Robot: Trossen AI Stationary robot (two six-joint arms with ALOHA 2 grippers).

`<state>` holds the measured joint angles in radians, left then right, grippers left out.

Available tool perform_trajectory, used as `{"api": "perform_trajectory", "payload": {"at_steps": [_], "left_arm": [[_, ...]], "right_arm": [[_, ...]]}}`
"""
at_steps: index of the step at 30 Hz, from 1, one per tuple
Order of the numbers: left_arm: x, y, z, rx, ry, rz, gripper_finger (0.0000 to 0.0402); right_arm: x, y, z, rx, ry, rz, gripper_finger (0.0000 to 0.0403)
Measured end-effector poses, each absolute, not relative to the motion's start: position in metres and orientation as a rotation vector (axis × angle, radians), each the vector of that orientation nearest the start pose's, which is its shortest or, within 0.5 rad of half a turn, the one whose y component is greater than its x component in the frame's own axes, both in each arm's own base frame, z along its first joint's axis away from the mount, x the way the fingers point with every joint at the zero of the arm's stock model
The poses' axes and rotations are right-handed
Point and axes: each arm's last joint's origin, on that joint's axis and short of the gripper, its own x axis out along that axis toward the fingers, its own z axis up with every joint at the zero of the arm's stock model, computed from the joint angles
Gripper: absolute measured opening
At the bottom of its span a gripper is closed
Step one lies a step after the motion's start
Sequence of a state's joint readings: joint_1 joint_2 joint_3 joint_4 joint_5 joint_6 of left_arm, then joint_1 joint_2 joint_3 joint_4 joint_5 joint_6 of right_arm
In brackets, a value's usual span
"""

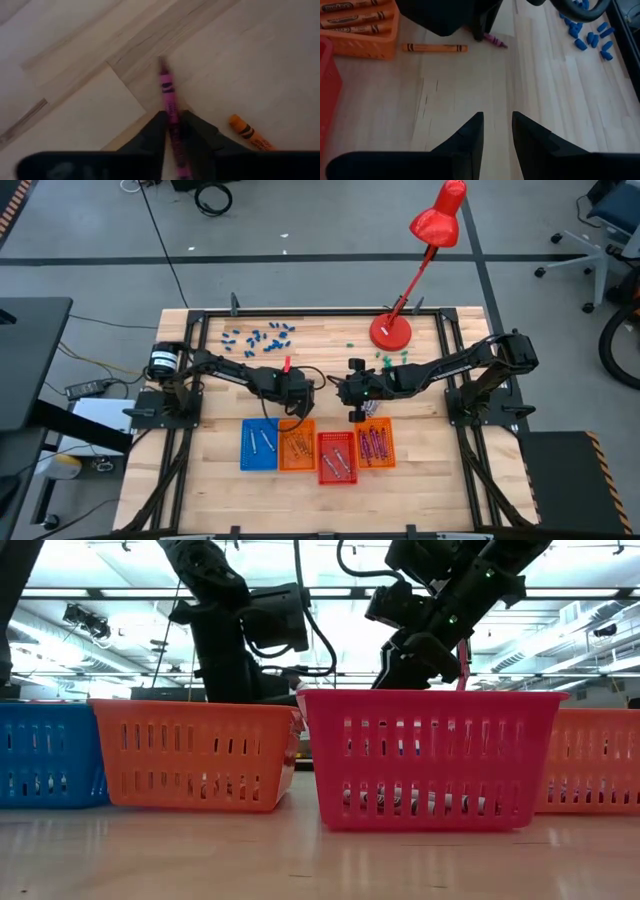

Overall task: Sort crayons
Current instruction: Put the red crayon into the right orange bin

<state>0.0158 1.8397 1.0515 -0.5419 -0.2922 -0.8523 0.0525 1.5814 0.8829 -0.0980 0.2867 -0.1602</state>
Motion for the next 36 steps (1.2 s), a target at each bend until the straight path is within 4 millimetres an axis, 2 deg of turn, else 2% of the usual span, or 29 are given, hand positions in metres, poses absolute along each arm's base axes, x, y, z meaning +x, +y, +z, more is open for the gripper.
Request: {"api": "perform_trajectory", "payload": {"at_steps": [4,11,17,22,28,36], "left_arm": [[0.328,0.014,0.134,-0.525,1.115,0.789,0.0018],[0.329,0.010,0.142,-0.512,1.068,0.749,0.0030],[0.343,0.005,0.164,-0.500,0.870,0.645,0.0029],[0.363,0.000,0.181,-0.491,0.631,0.522,0.0030],[0.383,-0.012,0.196,-0.537,0.371,0.409,0.0031],[0.398,-0.040,0.183,-0.665,0.229,0.312,0.0031]], "right_arm": [[0.316,0.008,0.188,-0.285,0.805,-0.158,0.0106],[0.309,0.008,0.185,-0.289,0.879,-0.157,0.0106],[0.291,0.003,0.200,-0.306,0.930,-0.246,0.0106],[0.267,-0.002,0.222,-0.304,0.945,-0.351,0.0106],[0.226,-0.012,0.241,-0.278,0.836,-0.467,0.0106],[0.180,-0.027,0.258,-0.138,0.552,-0.578,0.0106]]}}
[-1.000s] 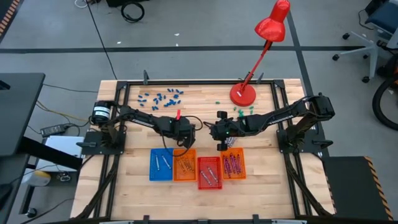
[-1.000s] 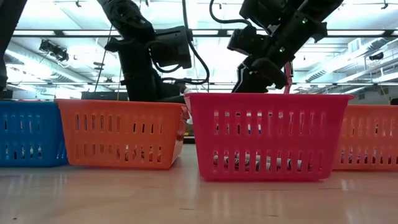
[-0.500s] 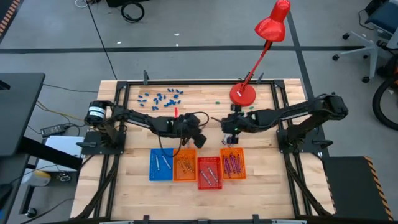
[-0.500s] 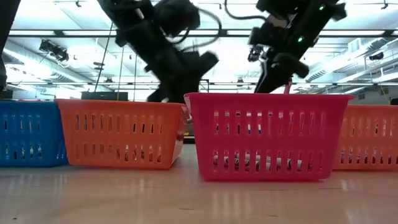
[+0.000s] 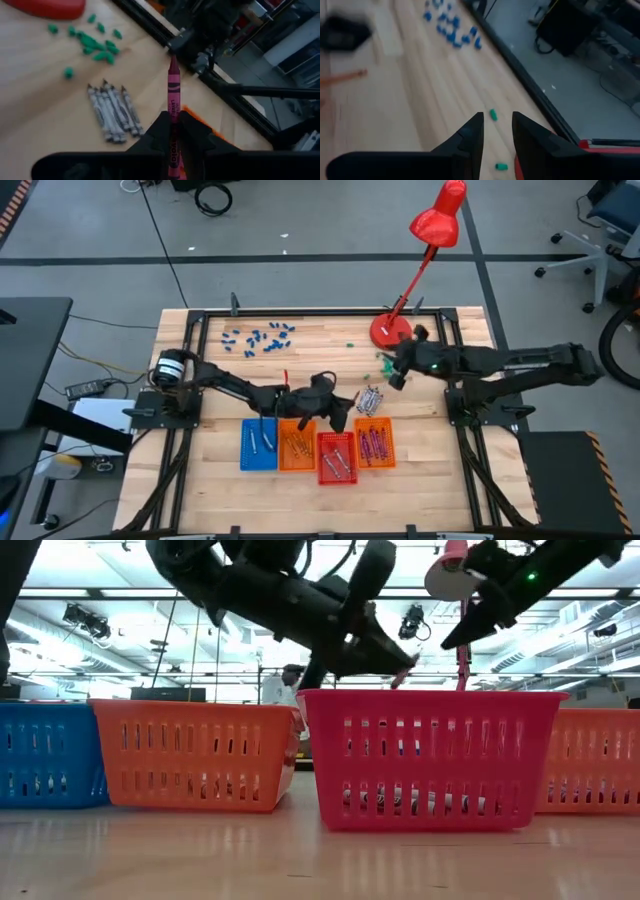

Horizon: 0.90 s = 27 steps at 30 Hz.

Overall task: Sort crayons
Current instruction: Put the red crayon into the right orange bin

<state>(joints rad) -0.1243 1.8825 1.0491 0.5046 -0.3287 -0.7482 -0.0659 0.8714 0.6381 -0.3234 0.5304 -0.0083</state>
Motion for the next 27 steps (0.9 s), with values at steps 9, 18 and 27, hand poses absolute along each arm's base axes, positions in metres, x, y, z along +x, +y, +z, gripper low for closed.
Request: {"api": "perform_trajectory", "payload": {"at_steps": [9,18,27], "left_arm": [[0.421,-0.065,0.184,-0.686,0.217,0.309,0.0032],[0.445,-0.090,0.195,-0.670,0.237,0.297,0.0032],[0.460,-0.120,0.190,-0.739,0.256,0.261,0.0032]], "right_arm": [[0.164,-0.027,0.263,-0.051,0.426,-0.549,0.0106],[0.165,-0.026,0.260,-0.045,0.449,-0.505,0.0106],[0.165,-0.026,0.259,-0.045,0.460,-0.496,0.0106]]}}
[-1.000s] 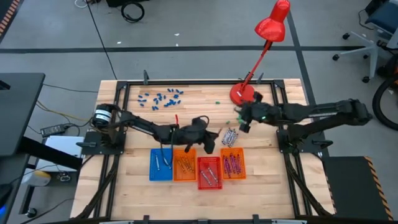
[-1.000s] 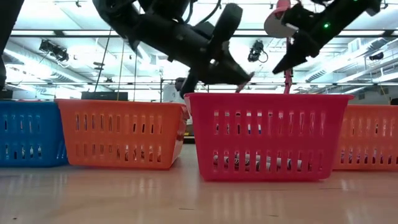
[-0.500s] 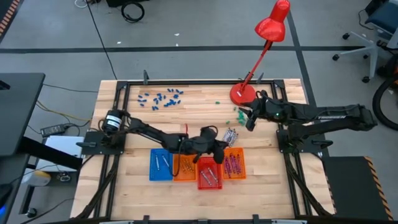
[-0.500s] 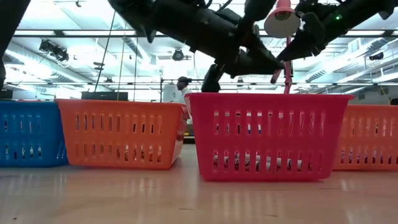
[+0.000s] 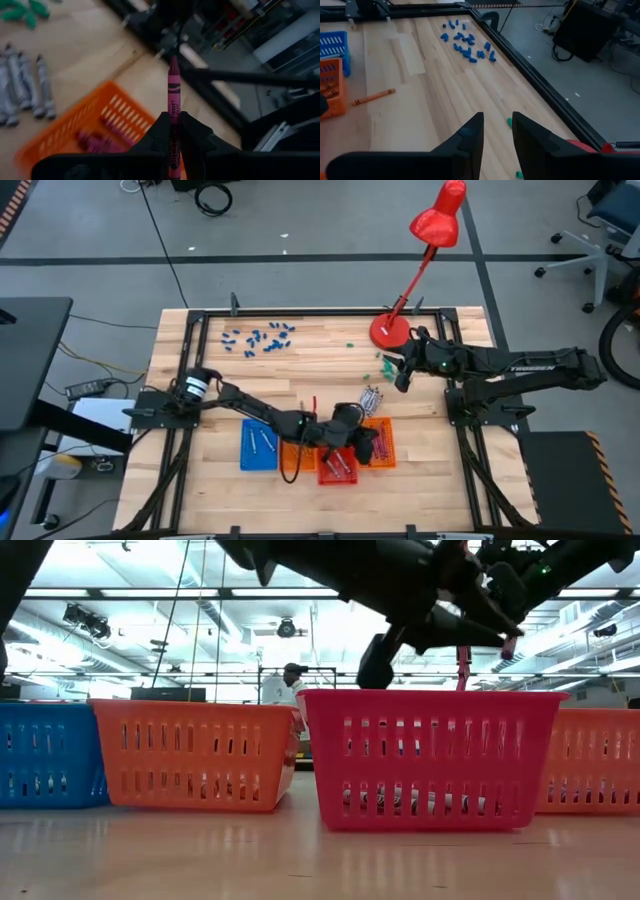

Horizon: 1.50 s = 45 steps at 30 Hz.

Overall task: Sort crayons
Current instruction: Put the red crayon into the right orange bin, then put the black crayon into the blue bin

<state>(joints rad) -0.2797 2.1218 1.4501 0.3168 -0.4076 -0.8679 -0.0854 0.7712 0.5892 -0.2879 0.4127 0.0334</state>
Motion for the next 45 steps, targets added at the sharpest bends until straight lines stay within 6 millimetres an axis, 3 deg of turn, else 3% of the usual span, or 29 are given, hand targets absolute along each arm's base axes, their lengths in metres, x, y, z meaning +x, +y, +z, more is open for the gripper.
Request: {"api": "perform_trajectory", "payload": {"at_steps": [7,17,21,27,31,38,45], "left_arm": [[0.463,-0.130,0.190,-0.768,0.246,0.277,0.0032],[0.462,-0.124,0.186,-0.850,0.253,0.361,0.0035],[0.461,-0.123,0.183,-0.866,0.276,0.384,0.0058],[0.461,-0.123,0.183,-0.847,0.277,0.378,0.0122],[0.460,-0.122,0.187,-0.682,0.304,0.353,0.0156],[0.444,-0.111,0.222,-0.294,0.366,0.407,0.0164],[0.432,-0.084,0.233,0.066,0.528,0.468,0.0164]], "right_arm": [[0.166,-0.024,0.259,-0.038,0.459,-0.457,0.0106],[0.167,-0.022,0.261,-0.037,0.442,-0.441,0.0106],[0.167,-0.022,0.261,-0.037,0.443,-0.441,0.0106],[0.167,-0.022,0.261,-0.037,0.443,-0.440,0.0106],[0.167,-0.021,0.261,-0.036,0.448,-0.432,0.0106],[0.174,-0.018,0.249,0.088,0.527,-0.310,0.0106],[0.200,-0.021,0.215,0.165,0.704,-0.418,0.0106]]}}
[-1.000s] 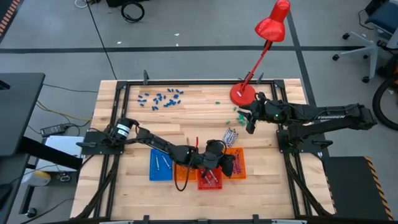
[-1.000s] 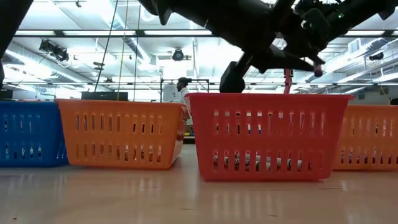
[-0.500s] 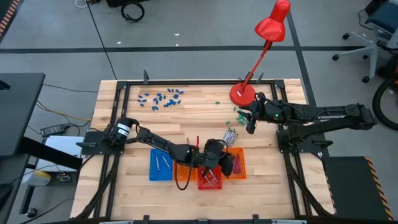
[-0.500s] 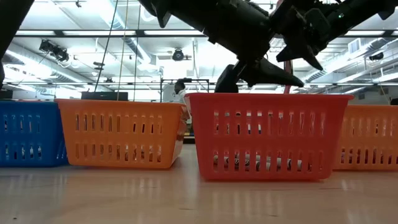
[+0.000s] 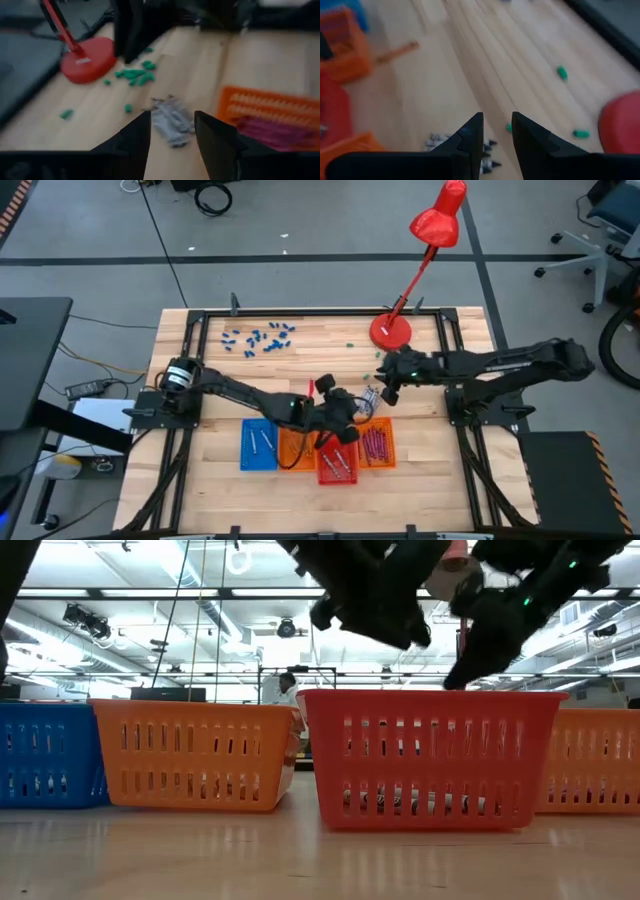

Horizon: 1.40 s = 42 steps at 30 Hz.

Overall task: Sort crayons
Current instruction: Put the black crayon into the blue bin

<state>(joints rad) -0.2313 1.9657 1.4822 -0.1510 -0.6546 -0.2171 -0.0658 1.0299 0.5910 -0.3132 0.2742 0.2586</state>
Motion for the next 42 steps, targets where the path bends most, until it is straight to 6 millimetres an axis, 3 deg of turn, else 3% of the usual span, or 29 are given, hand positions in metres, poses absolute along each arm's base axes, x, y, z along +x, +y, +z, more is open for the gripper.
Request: {"api": "perform_trajectory", "payload": {"at_steps": [6,11,16,24,29,37,42], "left_arm": [[0.434,-0.063,0.230,0.282,0.616,0.446,0.0164],[0.426,-0.050,0.215,0.370,0.659,0.383,0.0164],[0.399,-0.038,0.198,0.395,0.685,0.355,0.0164],[0.338,-0.024,0.212,0.373,0.495,0.346,0.0164],[0.305,-0.014,0.211,0.369,0.420,0.354,0.0164],[0.276,-0.012,0.192,0.317,0.293,0.353,0.0164],[0.265,-0.014,0.177,0.343,0.326,0.333,0.0164]], "right_arm": [[0.220,-0.028,0.188,0.264,0.898,-0.514,0.0106],[0.232,-0.034,0.178,0.335,0.971,-0.550,0.0106],[0.239,-0.033,0.179,0.488,1.045,-0.544,0.0106],[0.257,-0.023,0.177,0.625,1.285,-0.657,0.0106],[0.275,-0.022,0.177,0.682,1.314,-0.703,0.0108],[0.289,-0.032,0.160,0.909,1.338,-0.742,0.0146],[0.292,-0.037,0.146,1.055,1.364,-0.845,0.0174]]}}
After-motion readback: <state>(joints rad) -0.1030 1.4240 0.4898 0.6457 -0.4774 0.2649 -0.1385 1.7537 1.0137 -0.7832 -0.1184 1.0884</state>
